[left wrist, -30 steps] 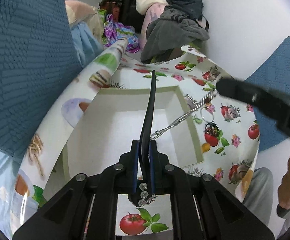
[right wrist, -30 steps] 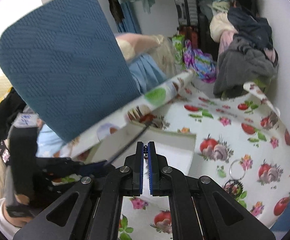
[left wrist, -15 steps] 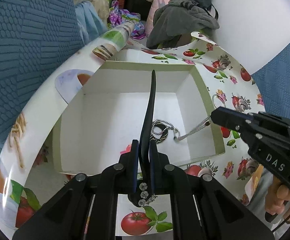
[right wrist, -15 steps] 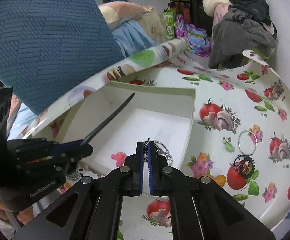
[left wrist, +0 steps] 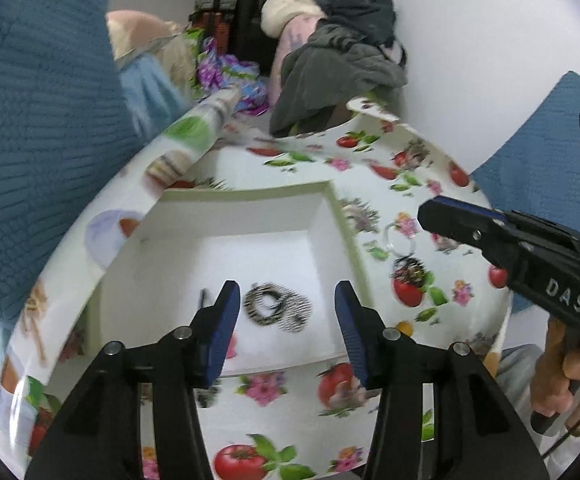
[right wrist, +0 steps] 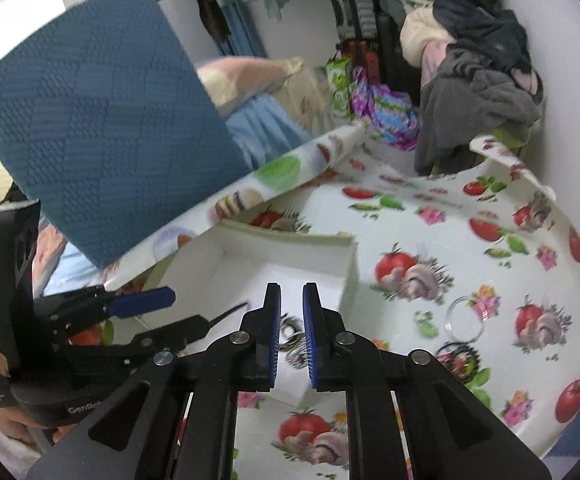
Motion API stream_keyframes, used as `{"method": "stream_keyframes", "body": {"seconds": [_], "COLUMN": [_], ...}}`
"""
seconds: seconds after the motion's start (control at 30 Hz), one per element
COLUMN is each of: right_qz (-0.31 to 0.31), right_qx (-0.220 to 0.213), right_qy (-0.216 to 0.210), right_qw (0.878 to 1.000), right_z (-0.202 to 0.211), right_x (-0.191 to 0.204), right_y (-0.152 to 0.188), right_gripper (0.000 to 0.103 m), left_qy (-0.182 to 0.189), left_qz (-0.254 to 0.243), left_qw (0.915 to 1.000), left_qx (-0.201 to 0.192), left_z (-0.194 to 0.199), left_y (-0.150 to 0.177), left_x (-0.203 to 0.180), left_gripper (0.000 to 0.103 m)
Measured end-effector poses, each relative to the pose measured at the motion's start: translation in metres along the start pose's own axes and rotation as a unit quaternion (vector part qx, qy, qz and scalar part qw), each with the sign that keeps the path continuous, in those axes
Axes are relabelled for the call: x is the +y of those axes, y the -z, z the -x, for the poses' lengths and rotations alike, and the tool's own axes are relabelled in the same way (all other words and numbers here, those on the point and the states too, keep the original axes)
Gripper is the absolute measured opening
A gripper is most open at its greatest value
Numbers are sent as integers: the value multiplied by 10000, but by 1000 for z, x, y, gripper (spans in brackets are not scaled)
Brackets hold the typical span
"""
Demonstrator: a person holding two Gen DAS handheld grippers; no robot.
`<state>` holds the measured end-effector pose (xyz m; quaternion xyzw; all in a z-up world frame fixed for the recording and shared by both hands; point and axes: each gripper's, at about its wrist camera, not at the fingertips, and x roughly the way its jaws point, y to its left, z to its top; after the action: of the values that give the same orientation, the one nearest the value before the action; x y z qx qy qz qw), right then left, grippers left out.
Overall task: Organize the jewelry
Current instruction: 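Open the right tool over the white box while the left tool releases the black hairpin there, then grasp the black coil hair tie with the right tool while the left tool grasps the orange figurine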
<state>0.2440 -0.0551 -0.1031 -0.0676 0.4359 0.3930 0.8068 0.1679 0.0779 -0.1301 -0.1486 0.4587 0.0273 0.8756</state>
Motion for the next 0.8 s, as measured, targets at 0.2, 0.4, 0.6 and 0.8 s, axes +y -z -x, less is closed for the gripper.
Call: {"method": "stream_keyframes", "body": {"seconds": [0.2, 0.4, 0.6, 0.8], "right_qz": [-58, -288, -600, -1008], "right_qx": [-279, -421, -372, -128], "right_qy": [199, 339, 478, 547], "right_qw": [9994, 9981, 9964, 9933], "right_z": [23, 35, 29, 4], "right_x": [-31, -68, -110, -153], "right_y": [1, 15, 40, 73], "right_gripper": [10, 10, 10, 10], "left_qy": [253, 671, 931, 850], "left_qz": [-217, -415, -748, -1389], "left_qw": [9994, 9969, 9927, 9852], "left_qx": [-86, -5, 192, 536], "left_z": [-4, -25, -52, -84], "left_y": [0, 15, 32, 43], "left_x": [-36, -68, -98, -126], "left_gripper": [50, 50, 48, 46]}}
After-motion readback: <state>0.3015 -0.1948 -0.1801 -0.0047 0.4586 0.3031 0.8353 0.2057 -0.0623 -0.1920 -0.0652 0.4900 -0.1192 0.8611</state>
